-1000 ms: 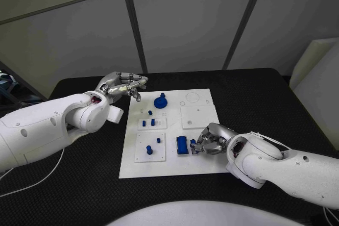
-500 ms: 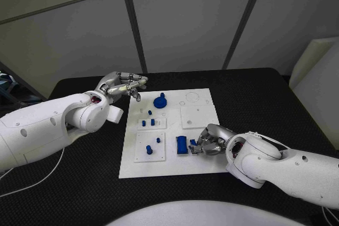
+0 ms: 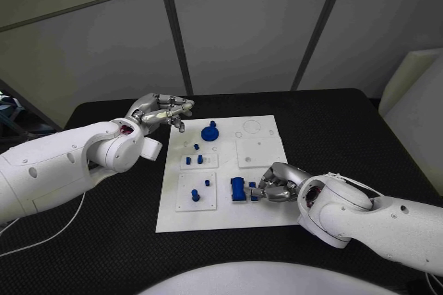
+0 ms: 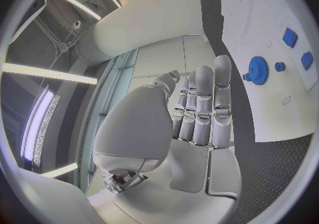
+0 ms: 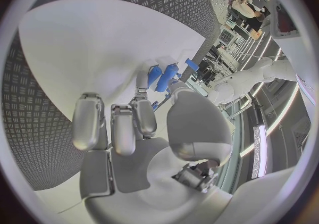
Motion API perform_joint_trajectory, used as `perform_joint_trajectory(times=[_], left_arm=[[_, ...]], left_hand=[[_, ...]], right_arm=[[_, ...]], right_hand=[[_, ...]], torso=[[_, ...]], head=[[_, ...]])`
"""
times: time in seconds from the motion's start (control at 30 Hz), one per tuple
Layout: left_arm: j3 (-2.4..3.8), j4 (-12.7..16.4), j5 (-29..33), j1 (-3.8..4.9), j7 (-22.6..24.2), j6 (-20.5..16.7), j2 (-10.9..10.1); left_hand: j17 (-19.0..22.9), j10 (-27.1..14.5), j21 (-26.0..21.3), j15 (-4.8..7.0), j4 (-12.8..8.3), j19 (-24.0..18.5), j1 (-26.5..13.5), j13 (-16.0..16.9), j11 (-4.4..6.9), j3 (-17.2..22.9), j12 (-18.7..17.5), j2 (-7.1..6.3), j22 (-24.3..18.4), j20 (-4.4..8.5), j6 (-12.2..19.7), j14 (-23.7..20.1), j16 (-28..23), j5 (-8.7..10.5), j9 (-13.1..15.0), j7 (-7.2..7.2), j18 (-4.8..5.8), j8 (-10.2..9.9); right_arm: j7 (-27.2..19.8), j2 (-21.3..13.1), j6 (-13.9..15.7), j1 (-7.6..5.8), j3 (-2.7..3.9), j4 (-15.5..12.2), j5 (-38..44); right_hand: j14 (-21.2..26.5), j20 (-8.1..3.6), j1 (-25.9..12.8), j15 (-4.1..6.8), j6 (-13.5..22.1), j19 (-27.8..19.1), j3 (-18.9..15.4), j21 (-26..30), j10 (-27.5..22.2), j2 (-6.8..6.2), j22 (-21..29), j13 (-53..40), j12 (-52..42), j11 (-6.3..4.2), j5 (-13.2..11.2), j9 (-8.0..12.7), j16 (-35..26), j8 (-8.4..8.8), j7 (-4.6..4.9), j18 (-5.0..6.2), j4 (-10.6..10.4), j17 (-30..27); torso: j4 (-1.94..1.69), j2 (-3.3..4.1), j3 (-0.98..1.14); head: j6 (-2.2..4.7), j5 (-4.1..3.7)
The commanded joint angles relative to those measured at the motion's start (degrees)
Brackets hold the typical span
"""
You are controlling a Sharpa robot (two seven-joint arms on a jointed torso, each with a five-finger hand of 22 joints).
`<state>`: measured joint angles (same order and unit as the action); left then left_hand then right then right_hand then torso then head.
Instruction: Assemble the parts on the task board
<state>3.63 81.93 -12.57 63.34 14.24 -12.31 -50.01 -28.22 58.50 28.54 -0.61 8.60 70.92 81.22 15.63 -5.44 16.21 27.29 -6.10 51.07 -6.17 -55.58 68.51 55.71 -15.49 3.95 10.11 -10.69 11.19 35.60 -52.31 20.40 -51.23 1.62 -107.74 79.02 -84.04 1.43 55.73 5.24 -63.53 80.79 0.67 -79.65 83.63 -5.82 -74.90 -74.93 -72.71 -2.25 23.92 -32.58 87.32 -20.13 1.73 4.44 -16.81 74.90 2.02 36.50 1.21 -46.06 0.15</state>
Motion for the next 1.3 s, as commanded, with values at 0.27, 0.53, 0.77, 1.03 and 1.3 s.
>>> perform_joint_trajectory(times=[0.27, 0.53, 0.77, 1.03, 1.3], left_arm=[[0.01, -0.2, 0.1, 0.05, -0.1, 0.8, 0.2], [0.01, -0.3, 0.1, 0.03, -0.2, 0.9, 0.3], [0.01, -0.3, 0.1, 0.03, -0.5, 1.1, 0.2], [0.01, -0.2, 0.1, 0.03, -0.5, 1.1, 0.1], [0.01, -0.1, 0.1, 0.03, -0.3, 1.0, 0.1]], left_hand=[[0.1, -0.6, -0.2, -0.26, -0.3, -0.1, 0.6, 0.0, 0.01, 0.2, 0.3, 0.61, -0.1, -0.20, 0.5, 0.0, 0.0, -0.17, 0.0, -0.02, 0.25, 0.3], [0.1, -0.7, -0.2, -0.24, -0.4, 0.0, 0.9, 0.0, 0.02, 0.4, 0.4, 0.75, -0.1, -0.19, 0.5, 0.0, 0.0, -0.19, 0.0, -0.02, 0.25, 0.4], [0.2, -0.8, -0.3, -0.21, -0.8, 0.0, 1.5, -0.1, 0.03, 0.7, 0.6, 0.95, -0.1, -0.15, 0.6, -0.1, 0.0, -0.22, 0.0, -0.01, 0.24, 0.5], [0.2, -0.9, -0.3, -0.21, -0.8, 0.0, 1.5, -0.1, 0.02, 0.8, 0.6, 0.96, -0.1, -0.15, 0.6, -0.1, 0.0, -0.22, 0.0, 0.00, 0.24, 0.6], [0.2, -0.9, -0.3, -0.21, -0.8, 0.0, 1.5, -0.1, 0.02, 0.8, 0.6, 0.96, -0.1, -0.15, 0.6, -0.1, 0.0, -0.22, 0.0, 0.00, 0.24, 0.6]], right_arm=[[-1.9, -1.0, 0.6, -0.05, 0.01, -0.5, 0.9], [-2.9, -1.3, -1.7, -0.05, 0.01, -0.7, 0.7], [-3.1, -1.8, -1.5, -0.05, 0.01, -0.6, 0.6], [-3.2, -1.8, -1.6, -0.05, 0.01, 0.0, 0.5], [-3.7, -1.0, -1.5, -0.06, 0.02, 1.4, 0.4]], right_hand=[[-5.1, -0.35, 2.1, 0.31, -0.1, 0.1, -0.9, 0.1, 0.5, 0.78, -2.6, -3.5, 0.2, -0.11, -0.3, -0.2, 0.2, -0.41, -0.20, -1.06, 0.6, 11.2], [-5.1, -0.36, 11.6, 0.33, 0.2, -0.1, -1.2, 0.3, 0.4, 1.23, -2.5, -3.4, 0.5, -0.09, -6.5, -0.2, 0.1, -0.37, -0.13, -1.02, 3.3, 11.1], [-5.2, -0.32, 11.5, 0.28, 0.1, 0.1, -2.0, 0.2, 0.5, 1.83, -2.7, -3.6, 0.2, -0.05, -7.0, -0.1, 0.2, -0.39, -0.08, -1.06, 2.3, 11.3], [-5.2, -0.31, 11.6, 0.28, 0.0, 0.1, -2.2, 0.1, 0.6, 2.03, -2.7, -3.7, 0.1, -0.06, -7.1, -0.1, 0.2, -0.40, -0.11, -1.07, 2.1, 11.3], [-5.2, -0.38, 14.4, 0.39, 0.0, 0.1, -2.7, 0.1, 0.6, 3.30, -2.8, -3.8, 0.0, -0.19, -8.9, -0.1, 0.3, -0.44, -0.26, -1.07, 2.3, 11.4]], torso=[[-0.04, -0.06, -0.04], [0.03, -0.04, -0.02], [-0.03, 0.02, -0.10], [-0.07, -0.01, -0.11], [-0.10, 0.02, -0.05]], head=[[0.18, 0.08], [0.21, 0.25], [0.20, 0.39], [0.15, 0.37], [0.04, 0.50]])
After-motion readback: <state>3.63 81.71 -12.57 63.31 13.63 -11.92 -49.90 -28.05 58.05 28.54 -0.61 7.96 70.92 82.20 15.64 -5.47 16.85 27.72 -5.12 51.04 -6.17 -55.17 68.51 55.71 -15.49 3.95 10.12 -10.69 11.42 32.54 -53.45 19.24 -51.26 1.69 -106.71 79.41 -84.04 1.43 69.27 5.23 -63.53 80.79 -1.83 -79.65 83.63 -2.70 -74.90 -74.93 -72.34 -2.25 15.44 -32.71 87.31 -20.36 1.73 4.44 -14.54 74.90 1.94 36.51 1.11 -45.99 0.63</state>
